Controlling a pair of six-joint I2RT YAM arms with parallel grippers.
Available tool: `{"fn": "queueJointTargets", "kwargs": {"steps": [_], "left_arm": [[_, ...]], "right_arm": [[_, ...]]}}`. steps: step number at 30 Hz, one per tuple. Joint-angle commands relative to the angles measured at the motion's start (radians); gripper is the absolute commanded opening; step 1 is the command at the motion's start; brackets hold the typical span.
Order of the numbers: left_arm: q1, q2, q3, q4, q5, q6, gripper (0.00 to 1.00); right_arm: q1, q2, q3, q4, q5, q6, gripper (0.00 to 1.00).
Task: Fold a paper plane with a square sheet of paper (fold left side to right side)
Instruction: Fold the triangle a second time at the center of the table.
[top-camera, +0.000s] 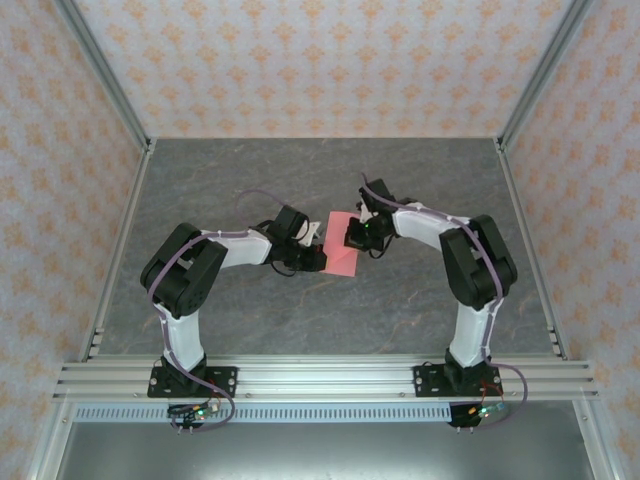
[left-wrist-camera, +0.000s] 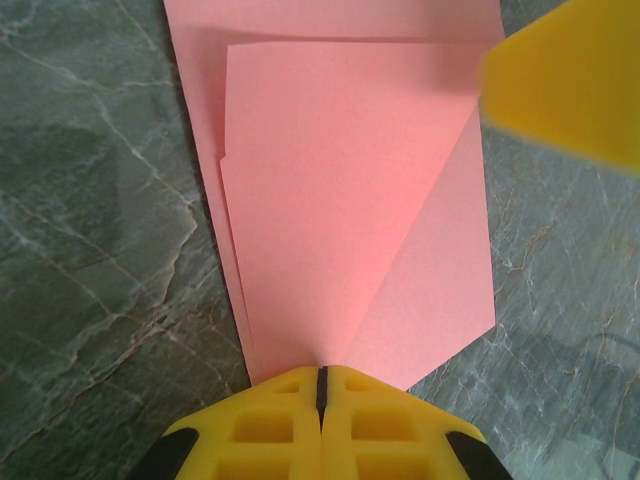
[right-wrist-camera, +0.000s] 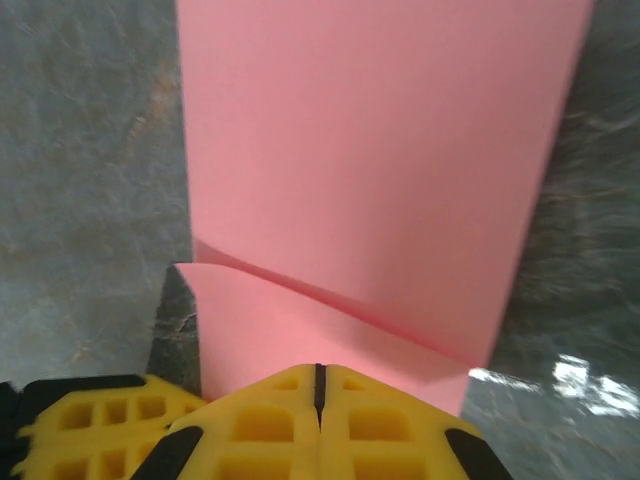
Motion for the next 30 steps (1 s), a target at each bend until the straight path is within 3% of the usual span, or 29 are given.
{"fn": "queueJointTargets", "kwargs": {"steps": [1, 10, 21, 26, 28, 30], "left_arm": [[0.006, 0.026, -0.035, -0.135, -0.131, 0.011, 0.0], [0.006, -0.035, -0.086, -0.156, -0.135, 0.024, 0.0], [0.007, -0.13, -0.17, -0.169, -0.139, 0.017, 0.0], [0.013, -0.226, -0.155, -0.216, -0.181, 0.026, 0.0], [0.02, -0.256, -0.135, -0.222, -0.176, 0.028, 0.05], [0.024, -0.27, -0.108, -0.216, -0.169, 0.027, 0.16]], "right_arm": [[-0.008, 0.053, 0.033, -0.011, 0.017, 0.021, 0.01], [-0.013, 0.106, 0.06, -0.097, 0.098, -0.014, 0.01], [-0.019, 0.091, 0.064, -0.065, 0.055, -0.029, 0.02], [-0.02, 0.022, 0.065, -0.022, 0.042, -0.034, 0.1], [-0.019, -0.021, 0.058, 0.0, 0.051, -0.034, 0.2], [-0.023, -0.08, 0.038, 0.018, 0.083, -0.037, 0.34]]}}
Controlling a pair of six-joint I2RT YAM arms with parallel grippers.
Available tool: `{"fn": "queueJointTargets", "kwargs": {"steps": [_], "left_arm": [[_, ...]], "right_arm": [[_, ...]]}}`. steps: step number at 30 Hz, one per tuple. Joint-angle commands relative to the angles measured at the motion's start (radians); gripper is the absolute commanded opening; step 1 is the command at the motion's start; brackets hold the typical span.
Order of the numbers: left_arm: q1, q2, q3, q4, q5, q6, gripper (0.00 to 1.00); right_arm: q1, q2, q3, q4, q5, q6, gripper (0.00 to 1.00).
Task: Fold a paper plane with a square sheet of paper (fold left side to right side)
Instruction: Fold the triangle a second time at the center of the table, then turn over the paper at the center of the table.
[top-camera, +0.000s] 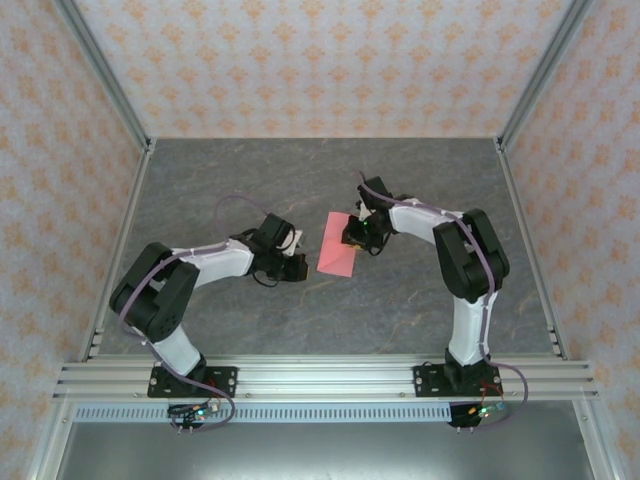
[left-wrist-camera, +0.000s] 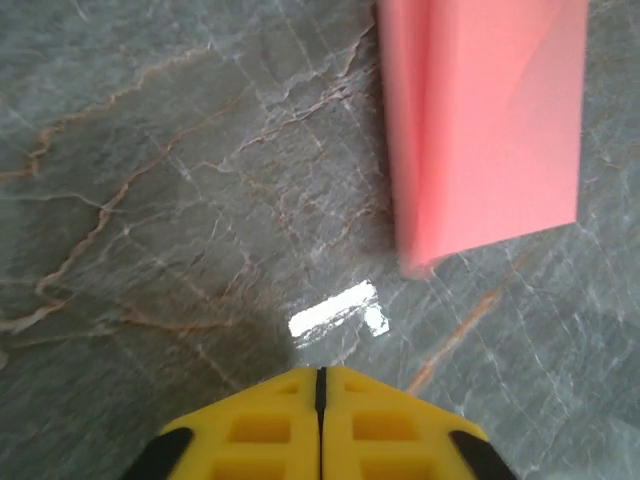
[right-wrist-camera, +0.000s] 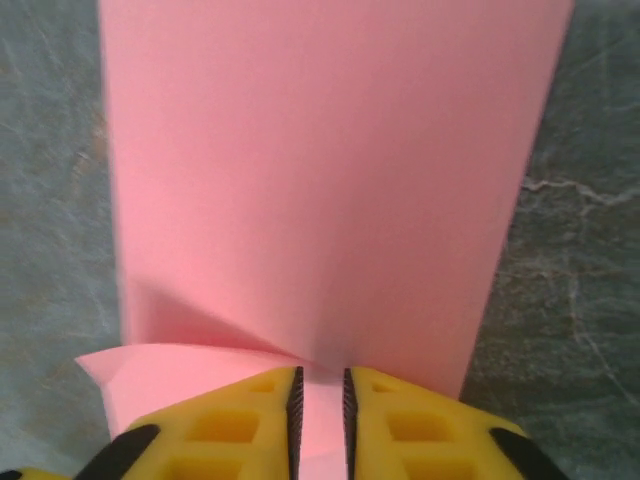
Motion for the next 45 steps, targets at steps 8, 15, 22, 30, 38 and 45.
{"fn": "queueJointTargets", "kwargs": {"steps": [8, 15, 22, 30, 38, 45], "left_arm": [[0.018, 0.054, 0.172, 0.03, 0.005, -0.014, 0.49], [0.021, 0.224, 0.334, 0.042, 0.014, 0.01, 0.52], [0.029, 0.352, 0.463, -0.011, -0.017, 0.042, 0.48], [0.034, 0.339, 0.443, 0.018, -0.01, 0.037, 0.14], [0.054, 0.263, 0.373, 0.05, -0.03, 0.026, 0.0], [0.057, 0.255, 0.355, 0.052, -0.029, 0.025, 0.0]], "right_arm": [[-0.035, -0.301, -0.143, 0.062, 0.156, -0.031, 0.64], [-0.044, -0.38, -0.238, 0.099, 0.126, -0.017, 0.72], [-0.045, -0.402, -0.28, 0.107, 0.095, -0.019, 0.72], [-0.048, -0.397, -0.31, 0.153, 0.049, -0.001, 0.72], [-0.058, -0.347, -0.32, 0.247, -0.011, 0.048, 0.72], [-0.064, -0.266, -0.306, 0.38, -0.125, 0.128, 0.75]]}}
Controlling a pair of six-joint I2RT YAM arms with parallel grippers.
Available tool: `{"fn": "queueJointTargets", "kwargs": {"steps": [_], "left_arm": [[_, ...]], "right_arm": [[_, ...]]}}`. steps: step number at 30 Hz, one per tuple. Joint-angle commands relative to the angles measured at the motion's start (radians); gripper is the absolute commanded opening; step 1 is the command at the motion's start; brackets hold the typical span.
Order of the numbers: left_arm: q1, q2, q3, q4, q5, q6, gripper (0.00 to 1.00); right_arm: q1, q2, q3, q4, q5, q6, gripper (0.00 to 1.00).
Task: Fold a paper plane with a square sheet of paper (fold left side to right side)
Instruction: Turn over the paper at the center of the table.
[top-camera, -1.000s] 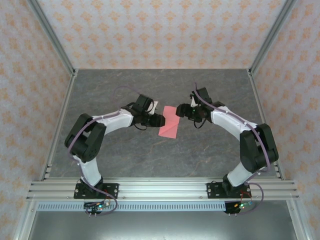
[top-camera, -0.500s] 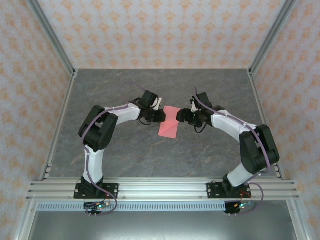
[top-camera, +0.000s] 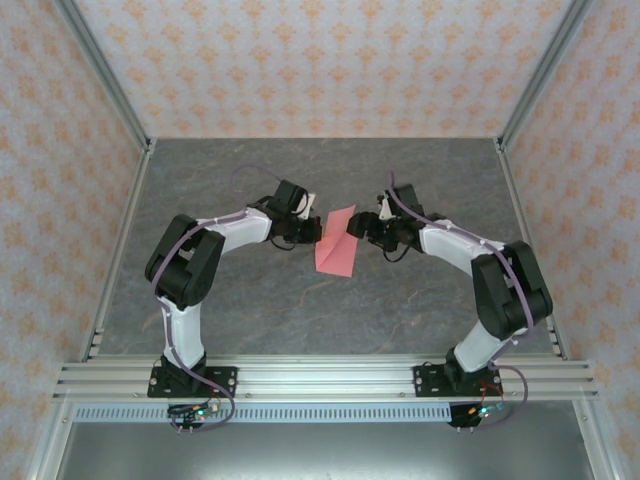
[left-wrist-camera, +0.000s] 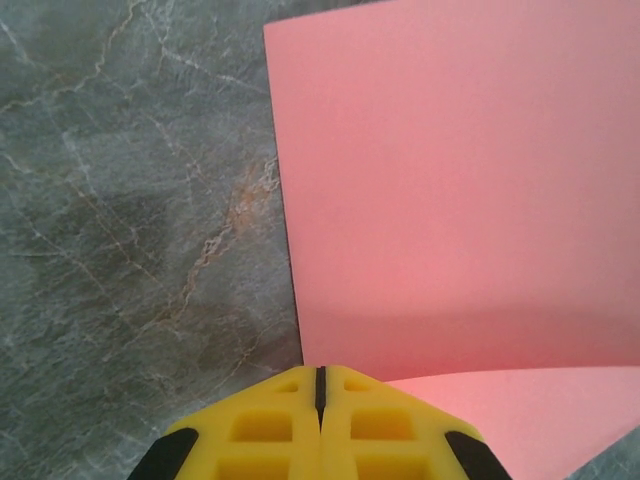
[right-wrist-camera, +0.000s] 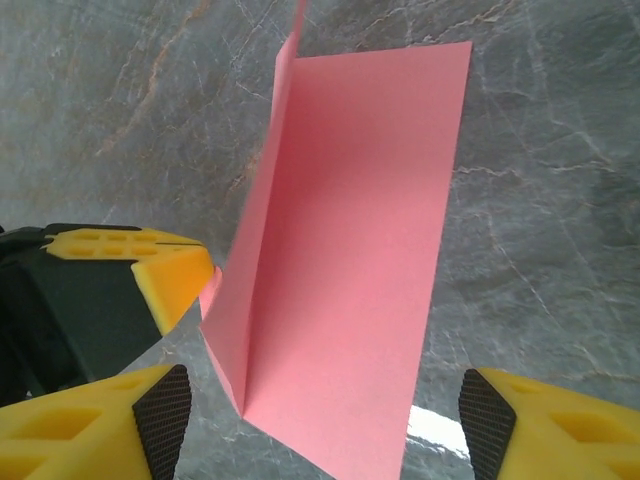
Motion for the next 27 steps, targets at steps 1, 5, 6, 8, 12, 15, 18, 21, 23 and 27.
{"fn": "queueJointTargets", "kwargs": {"steps": [1, 5, 6, 8, 12, 15, 18, 21, 23, 27], "left_arm": [[0.005, -0.031, -0.015, 0.013, -0.017, 0.001, 0.0], [0.006, -0.031, -0.014, 0.013, -0.017, 0.002, 0.0], [0.006, -0.031, -0.013, 0.013, -0.017, 0.002, 0.0], [0.006, -0.031, -0.012, 0.011, -0.017, 0.003, 0.0], [0.006, -0.031, -0.011, 0.009, -0.02, 0.001, 0.0], [0.008, -0.031, -0.011, 0.004, -0.025, 0.004, 0.1], [0.017, -0.095, -0.025, -0.001, -0.027, 0.006, 0.27], [0.044, -0.166, -0.069, 0.014, -0.02, -0.008, 0.44], [0.07, -0.228, -0.11, 0.033, -0.015, -0.025, 0.49], [0.144, -0.377, -0.228, 0.105, 0.022, -0.099, 0.63]], "right_arm": [[-0.002, 0.049, 0.0, 0.115, -0.09, 0.063, 0.75], [0.003, 0.09, 0.014, 0.167, -0.129, 0.093, 0.75], [0.005, 0.099, 0.02, 0.166, -0.128, 0.093, 0.75], [0.012, 0.127, 0.036, 0.161, -0.133, 0.098, 0.74], [0.034, 0.179, 0.067, 0.187, -0.167, 0.126, 0.65], [0.046, 0.2, 0.09, 0.191, -0.187, 0.129, 0.5], [0.045, 0.188, 0.087, 0.191, -0.188, 0.123, 0.31], [0.044, 0.166, 0.088, 0.178, -0.198, 0.098, 0.13], [0.036, 0.148, 0.088, 0.175, -0.203, 0.085, 0.05], [0.001, 0.083, 0.082, 0.211, -0.243, 0.079, 0.01]]}}
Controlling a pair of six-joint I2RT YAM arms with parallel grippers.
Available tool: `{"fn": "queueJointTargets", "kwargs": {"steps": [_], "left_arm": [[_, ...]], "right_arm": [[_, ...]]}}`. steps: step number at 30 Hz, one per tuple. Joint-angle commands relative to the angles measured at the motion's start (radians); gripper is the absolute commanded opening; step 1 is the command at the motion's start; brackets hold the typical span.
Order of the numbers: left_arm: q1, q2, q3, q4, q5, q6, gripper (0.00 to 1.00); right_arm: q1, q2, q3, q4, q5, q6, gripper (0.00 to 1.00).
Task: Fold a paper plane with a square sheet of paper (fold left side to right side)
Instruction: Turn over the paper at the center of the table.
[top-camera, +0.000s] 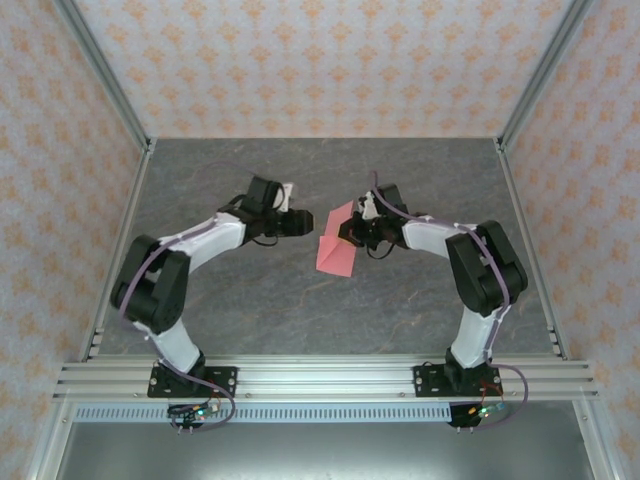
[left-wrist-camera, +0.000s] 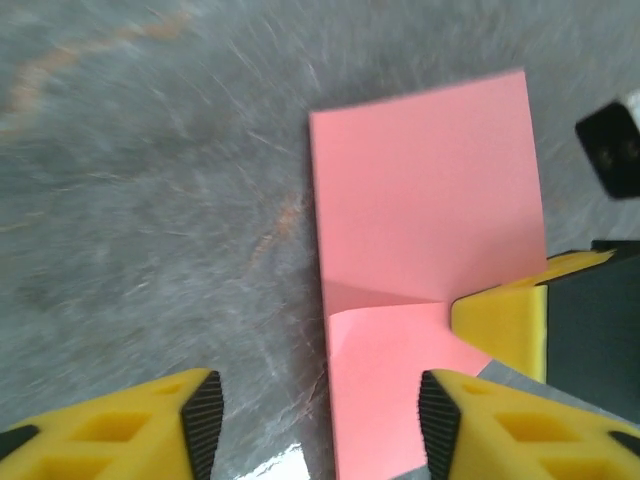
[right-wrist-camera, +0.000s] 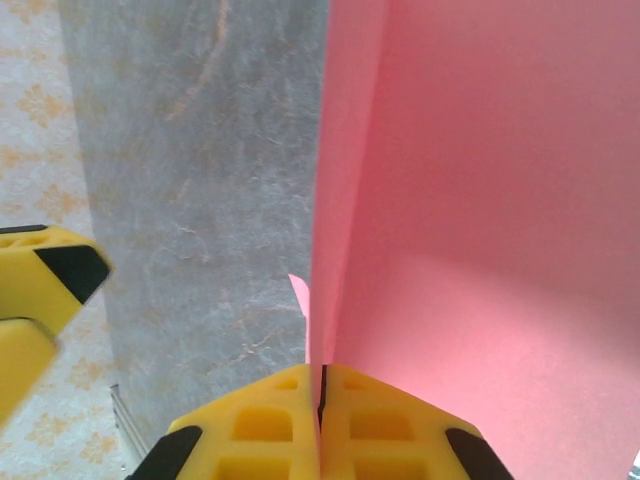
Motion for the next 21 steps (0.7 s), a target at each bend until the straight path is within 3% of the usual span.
{"fn": "queueJointTargets", "kwargs": {"steps": [1, 7, 15, 21], "left_arm": [[0.065, -0.126, -0.093, 0.1, 0.042, -0.08, 0.68], [0.156, -0.371, -0.231, 0.269, 0.154, -0.235, 0.99], [0.159, -0.443, -0.174, 0.493, 0.37, -0.411, 1.0], [0.156, -0.44, -0.135, 0.608, 0.407, -0.524, 1.0]], "right_arm": [[-0.037, -0.105, 0.019, 0.069, -0.048, -0.023, 0.01], [-0.089, -0.228, 0.017, 0.318, -0.153, 0.108, 0.01], [-0.073, -0.266, 0.185, 0.477, -0.219, 0.258, 0.01], [-0.024, -0.229, 0.26, 0.529, -0.253, 0.333, 0.02]]}}
